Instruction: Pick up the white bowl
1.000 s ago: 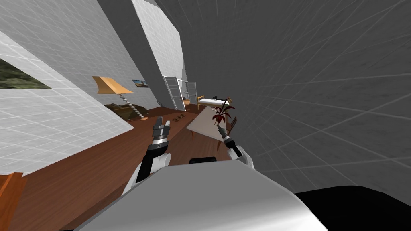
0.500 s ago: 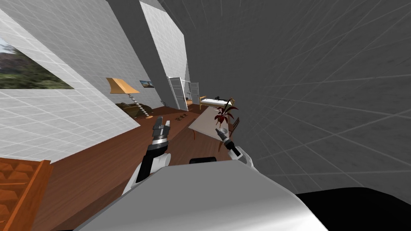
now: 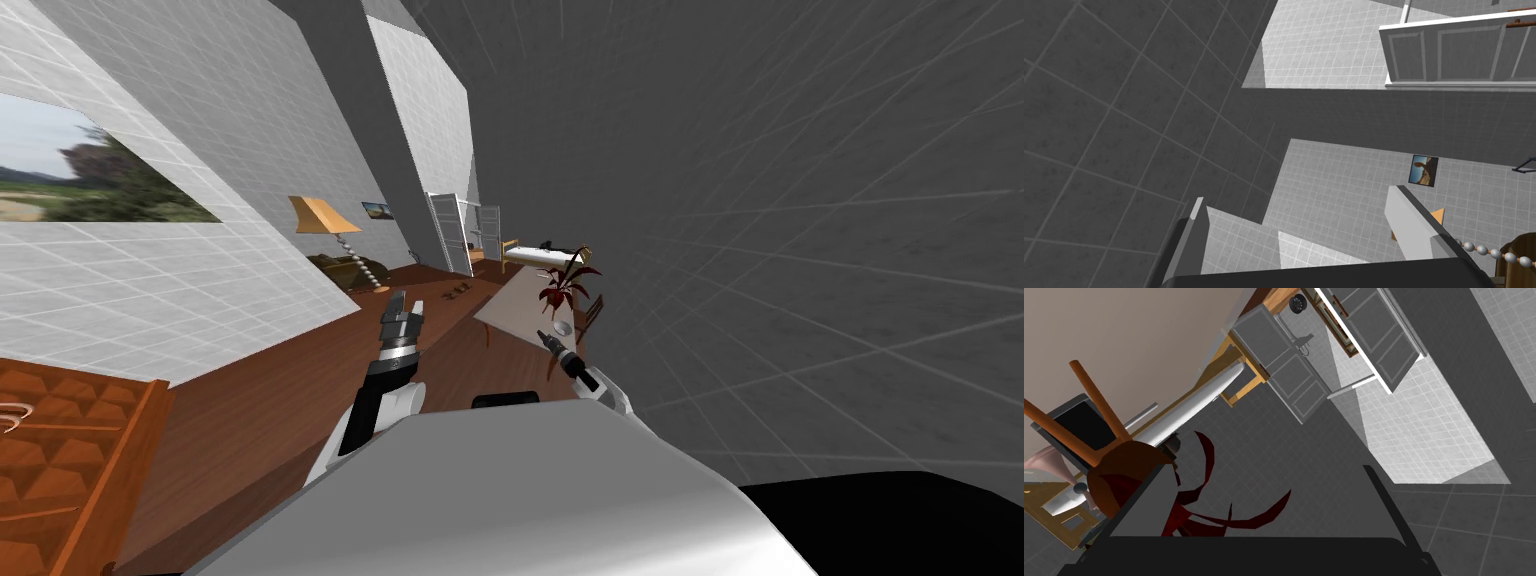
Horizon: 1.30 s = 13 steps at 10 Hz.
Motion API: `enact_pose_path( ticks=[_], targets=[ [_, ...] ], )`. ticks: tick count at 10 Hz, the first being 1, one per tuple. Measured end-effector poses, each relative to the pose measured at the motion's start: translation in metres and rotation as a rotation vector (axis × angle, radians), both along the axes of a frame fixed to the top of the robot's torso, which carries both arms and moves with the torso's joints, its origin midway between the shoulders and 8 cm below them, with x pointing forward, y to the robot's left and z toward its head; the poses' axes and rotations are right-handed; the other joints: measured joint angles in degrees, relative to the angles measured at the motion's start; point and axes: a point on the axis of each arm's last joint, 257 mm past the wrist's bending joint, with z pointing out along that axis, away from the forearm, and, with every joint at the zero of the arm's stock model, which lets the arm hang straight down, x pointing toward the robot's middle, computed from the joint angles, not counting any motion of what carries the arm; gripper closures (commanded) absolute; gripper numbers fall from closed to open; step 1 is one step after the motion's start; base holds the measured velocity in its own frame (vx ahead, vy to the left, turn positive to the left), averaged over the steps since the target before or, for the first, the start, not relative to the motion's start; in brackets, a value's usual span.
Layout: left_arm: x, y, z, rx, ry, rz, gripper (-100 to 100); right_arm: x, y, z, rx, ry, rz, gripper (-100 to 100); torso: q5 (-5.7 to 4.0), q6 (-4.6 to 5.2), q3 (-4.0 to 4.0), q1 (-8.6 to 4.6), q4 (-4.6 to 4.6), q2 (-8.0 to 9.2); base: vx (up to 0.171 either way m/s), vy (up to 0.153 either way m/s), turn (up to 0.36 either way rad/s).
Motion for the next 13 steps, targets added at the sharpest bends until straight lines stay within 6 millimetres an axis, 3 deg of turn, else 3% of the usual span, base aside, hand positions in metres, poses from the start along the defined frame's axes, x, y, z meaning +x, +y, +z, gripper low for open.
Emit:
enact_pose_path(
  ticks=[3,9,13],
  targets=[
    [0.000,0.000,0.000,0.000,0.000,0.000,0,-0.008,-0.017,-0.049,-0.147,0.075,0.024,-100,0.00,-0.04,-0.04,0.05,-0.01,-0.08,0.026,0.021,0.099],
    [0.000,0.000,0.000,0.000,0.000,0.000,0,-0.044,-0.076,-0.127,-0.446,0.223,0.079,-100,0.00,-0.03,-0.08,0.02,-0.02,-0.14,0.044,0.016,0.107],
    [0.000,0.000,0.000,0.000,0.000,0.000,0,-0.064,-0.117,-0.157,-0.596,0.302,0.103,-100,0.00,0.01,-0.05,0.00,-0.02,-0.08,0.035,0.009,0.047]
  ],
)
